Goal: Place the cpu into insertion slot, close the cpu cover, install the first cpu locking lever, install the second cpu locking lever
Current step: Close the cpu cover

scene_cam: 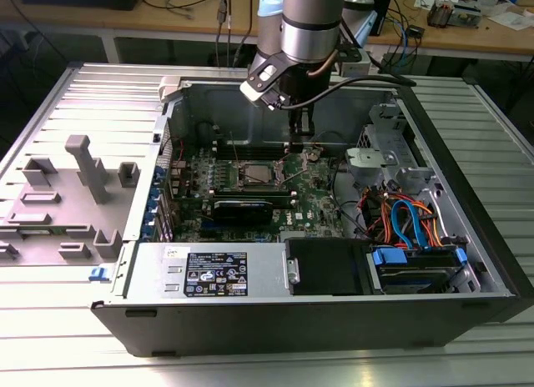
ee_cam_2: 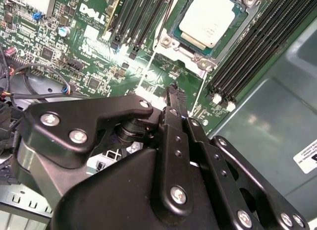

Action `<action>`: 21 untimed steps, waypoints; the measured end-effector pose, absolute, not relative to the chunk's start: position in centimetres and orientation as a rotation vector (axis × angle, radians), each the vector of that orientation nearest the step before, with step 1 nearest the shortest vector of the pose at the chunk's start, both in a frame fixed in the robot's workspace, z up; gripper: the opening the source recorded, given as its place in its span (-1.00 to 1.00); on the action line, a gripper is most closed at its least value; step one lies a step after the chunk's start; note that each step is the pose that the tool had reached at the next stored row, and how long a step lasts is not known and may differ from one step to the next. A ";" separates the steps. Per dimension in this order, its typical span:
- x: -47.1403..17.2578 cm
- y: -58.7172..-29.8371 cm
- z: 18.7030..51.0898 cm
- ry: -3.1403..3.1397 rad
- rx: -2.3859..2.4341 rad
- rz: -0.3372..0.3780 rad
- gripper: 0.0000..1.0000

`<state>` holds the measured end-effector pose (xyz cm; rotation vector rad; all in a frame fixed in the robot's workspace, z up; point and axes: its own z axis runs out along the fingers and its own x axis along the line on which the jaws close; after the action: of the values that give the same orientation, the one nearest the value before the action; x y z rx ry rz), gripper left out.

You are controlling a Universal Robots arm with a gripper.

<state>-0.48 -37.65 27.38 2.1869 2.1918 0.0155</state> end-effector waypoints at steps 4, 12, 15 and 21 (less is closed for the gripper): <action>0.0 -37.6 27.4 2.192 2.187 0.015 -0.79; 0.6 -37.5 27.4 2.192 2.187 0.016 -0.79; 0.7 -37.4 27.4 2.192 2.187 0.015 -0.79; 0.8 -37.2 27.4 2.192 2.187 0.015 -0.79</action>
<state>0.78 -37.25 27.37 2.1870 2.1918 0.0154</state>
